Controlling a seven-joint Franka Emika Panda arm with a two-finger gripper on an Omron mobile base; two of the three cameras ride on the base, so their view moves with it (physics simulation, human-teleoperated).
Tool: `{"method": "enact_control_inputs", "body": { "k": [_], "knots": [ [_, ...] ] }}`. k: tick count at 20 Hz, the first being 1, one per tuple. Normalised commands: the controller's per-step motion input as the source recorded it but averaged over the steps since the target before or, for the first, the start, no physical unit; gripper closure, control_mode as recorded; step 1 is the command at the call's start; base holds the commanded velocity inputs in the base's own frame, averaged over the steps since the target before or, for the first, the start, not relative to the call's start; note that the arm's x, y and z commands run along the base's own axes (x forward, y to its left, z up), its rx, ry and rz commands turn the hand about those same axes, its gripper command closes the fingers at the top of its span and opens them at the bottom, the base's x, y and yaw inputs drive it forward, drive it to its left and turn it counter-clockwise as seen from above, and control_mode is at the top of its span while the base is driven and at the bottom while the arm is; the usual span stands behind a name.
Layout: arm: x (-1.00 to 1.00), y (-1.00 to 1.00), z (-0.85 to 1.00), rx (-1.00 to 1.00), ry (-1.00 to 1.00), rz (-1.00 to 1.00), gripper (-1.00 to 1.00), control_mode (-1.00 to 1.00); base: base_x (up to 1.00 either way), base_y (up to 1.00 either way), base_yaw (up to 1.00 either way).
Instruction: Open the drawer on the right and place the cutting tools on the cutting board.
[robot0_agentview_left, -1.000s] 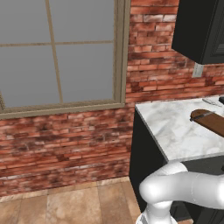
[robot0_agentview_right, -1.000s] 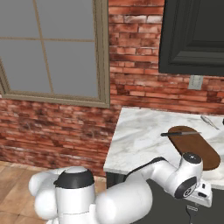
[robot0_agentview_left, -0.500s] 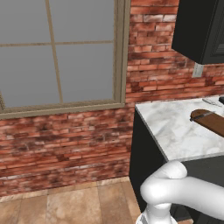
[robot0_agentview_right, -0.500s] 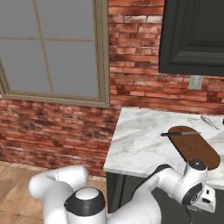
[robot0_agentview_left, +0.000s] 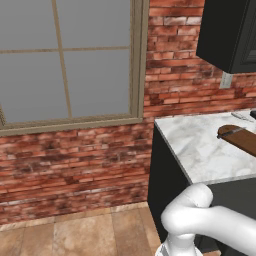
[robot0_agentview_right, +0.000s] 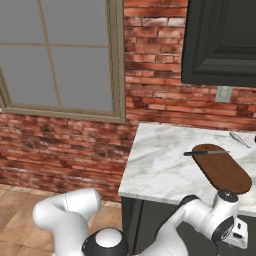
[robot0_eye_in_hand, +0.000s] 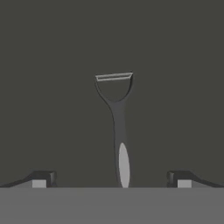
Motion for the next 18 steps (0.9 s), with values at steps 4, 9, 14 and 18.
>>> {"method": "enact_control_inputs", "body": {
  "k": [4, 9, 14, 18],
  "knots": [
    [0.00, -0.08, -0.29, 0.00, 0.00, 0.00, -1.00, -1.00, 0.00, 0.00, 0.00],
    [0.00, -0.06, -0.30, 0.00, 0.00, 0.00, -1.00, -1.00, 0.00, 0.00, 0.00],
    [0.02, -0.07, -0.27, 0.00, 0.00, 0.00, -1.00, -1.00, 0.00, 0.00, 0.00],
    [0.06, -0.07, -0.23, 0.00, 0.00, 0.00, -1.00, -1.00, 0.00, 0.00, 0.00]
  ]
}}
